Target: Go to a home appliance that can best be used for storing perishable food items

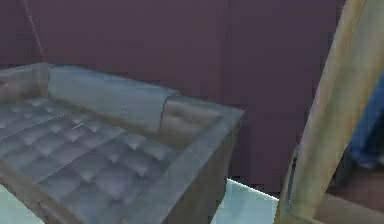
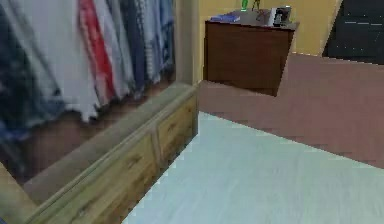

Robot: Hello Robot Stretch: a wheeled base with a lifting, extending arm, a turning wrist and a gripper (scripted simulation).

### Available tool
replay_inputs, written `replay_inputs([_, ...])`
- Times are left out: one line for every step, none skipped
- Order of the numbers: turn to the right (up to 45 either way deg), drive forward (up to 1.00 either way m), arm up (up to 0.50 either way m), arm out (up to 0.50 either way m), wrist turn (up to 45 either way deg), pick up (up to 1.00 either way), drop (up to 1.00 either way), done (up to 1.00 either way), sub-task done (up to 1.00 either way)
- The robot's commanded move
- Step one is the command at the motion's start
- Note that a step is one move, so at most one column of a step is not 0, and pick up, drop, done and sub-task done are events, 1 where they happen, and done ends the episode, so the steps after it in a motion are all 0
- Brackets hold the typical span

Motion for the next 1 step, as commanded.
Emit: replay_inputs([45.0,0.0,0.0,0.0,0.0,0.0,0.0,0.0,0.0])
